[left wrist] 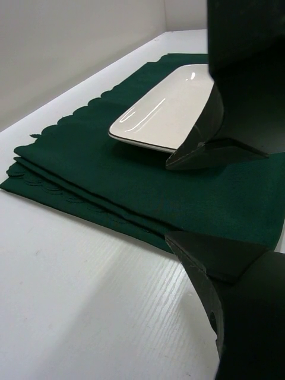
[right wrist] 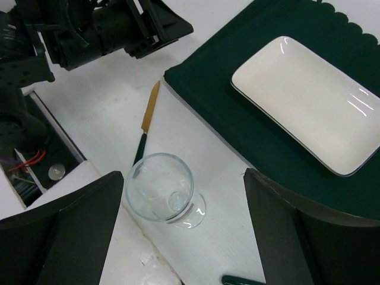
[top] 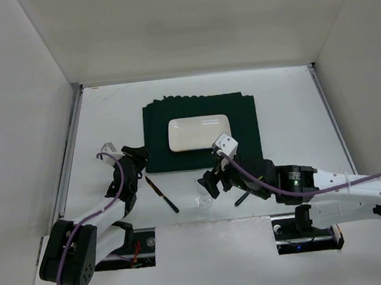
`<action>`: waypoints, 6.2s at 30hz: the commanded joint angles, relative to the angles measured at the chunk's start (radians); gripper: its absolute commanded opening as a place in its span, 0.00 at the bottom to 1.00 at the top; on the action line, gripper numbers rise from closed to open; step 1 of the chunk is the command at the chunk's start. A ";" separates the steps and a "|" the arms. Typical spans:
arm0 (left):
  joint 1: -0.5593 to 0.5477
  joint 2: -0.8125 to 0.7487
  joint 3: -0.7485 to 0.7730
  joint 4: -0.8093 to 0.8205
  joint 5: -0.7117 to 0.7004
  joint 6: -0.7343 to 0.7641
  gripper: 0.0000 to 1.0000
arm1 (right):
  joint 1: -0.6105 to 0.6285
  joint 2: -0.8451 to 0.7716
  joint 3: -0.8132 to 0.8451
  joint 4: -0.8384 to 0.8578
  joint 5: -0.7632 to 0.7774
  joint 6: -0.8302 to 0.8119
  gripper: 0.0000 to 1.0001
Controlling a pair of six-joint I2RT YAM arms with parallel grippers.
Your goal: Set the dinner table for one person
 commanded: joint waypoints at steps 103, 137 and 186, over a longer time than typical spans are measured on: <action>-0.030 0.009 0.017 0.046 -0.022 0.009 0.44 | -0.982 0.357 0.478 0.179 -0.219 -0.137 0.55; -0.029 0.026 0.020 0.046 -0.019 0.007 0.44 | -1.056 0.788 0.661 0.323 -0.170 -0.128 0.57; -0.064 -0.058 0.066 -0.080 -0.121 0.090 0.29 | -0.892 0.221 0.026 0.368 -0.224 0.232 0.10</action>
